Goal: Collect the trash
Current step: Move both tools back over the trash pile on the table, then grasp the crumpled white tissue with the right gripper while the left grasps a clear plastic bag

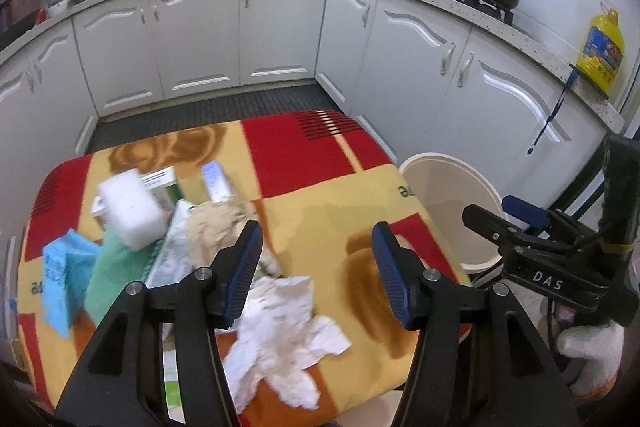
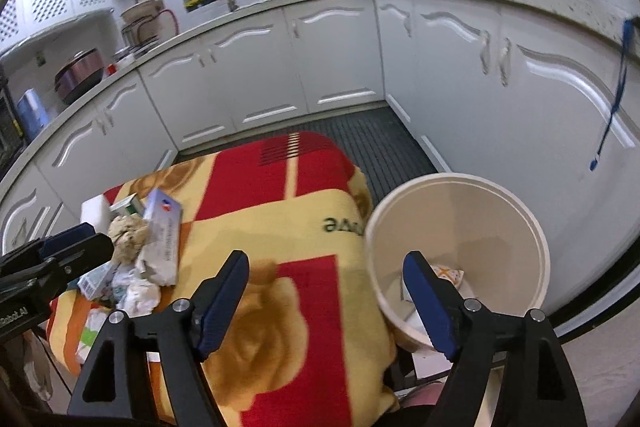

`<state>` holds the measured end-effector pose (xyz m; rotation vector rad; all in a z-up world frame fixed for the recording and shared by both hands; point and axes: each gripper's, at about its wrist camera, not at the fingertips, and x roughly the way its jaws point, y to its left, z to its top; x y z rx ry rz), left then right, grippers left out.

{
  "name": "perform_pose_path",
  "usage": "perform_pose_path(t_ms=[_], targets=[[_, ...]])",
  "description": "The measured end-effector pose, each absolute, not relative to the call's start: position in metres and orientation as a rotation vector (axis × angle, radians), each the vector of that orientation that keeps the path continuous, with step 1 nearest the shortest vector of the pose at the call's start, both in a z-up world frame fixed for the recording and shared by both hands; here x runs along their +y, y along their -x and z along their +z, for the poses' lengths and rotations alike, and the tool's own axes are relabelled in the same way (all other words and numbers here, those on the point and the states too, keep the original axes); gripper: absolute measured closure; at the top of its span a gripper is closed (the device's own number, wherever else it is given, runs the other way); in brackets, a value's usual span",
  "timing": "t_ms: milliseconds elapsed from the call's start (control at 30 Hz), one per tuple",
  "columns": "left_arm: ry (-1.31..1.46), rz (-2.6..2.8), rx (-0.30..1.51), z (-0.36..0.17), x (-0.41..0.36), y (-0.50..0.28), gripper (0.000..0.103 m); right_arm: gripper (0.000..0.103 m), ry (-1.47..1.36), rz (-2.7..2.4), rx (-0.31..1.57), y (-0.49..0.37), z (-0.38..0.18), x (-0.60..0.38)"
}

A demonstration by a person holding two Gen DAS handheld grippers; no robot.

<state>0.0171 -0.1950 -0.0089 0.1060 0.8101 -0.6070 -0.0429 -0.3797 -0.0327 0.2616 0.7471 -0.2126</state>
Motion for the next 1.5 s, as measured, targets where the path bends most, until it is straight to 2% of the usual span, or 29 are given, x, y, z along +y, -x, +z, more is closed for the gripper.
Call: perform_pose_path(t_ms=[333, 467, 700, 1033, 1367, 1433, 1500], targets=[[-0.042, -0.574, 0.818, -0.009, -0.119, -0.026, 0.047, 0.023, -0.247, -0.141, 0.742, 0.034, -0.024, -0.346], [-0.021, -0.561, 0.831, -0.013, -0.085, -0.031, 0.039, 0.02, -0.244, -0.104, 0.742, 0.03, -0.023, -0.334], [0.0, -0.54, 0.862, -0.027, -0.045, -0.033, 0.038, 0.02, -0.242, -0.033, 0.767, 0.019, -0.028, -0.308], [0.019, -0.563, 0.94, -0.059, -0.028, -0.022, 0.038, 0.02, -0.214, 0.065, 0.841, 0.005, -0.049, -0.266], [0.057, -0.597, 1.07, -0.096, -0.044, -0.023, 0.038, 0.02, -0.215, 0.162, 0.924, -0.003, -0.086, -0.232], [0.079, -0.601, 1.1, -0.103, -0.046, -0.025, 0.038, 0.022, -0.243, 0.185, 0.942, -0.006, -0.095, -0.23], [0.09, -0.593, 1.103, -0.106, -0.048, -0.027, 0.038, 0.041, -0.261, 0.198, 0.955, -0.008, -0.102, -0.229]])
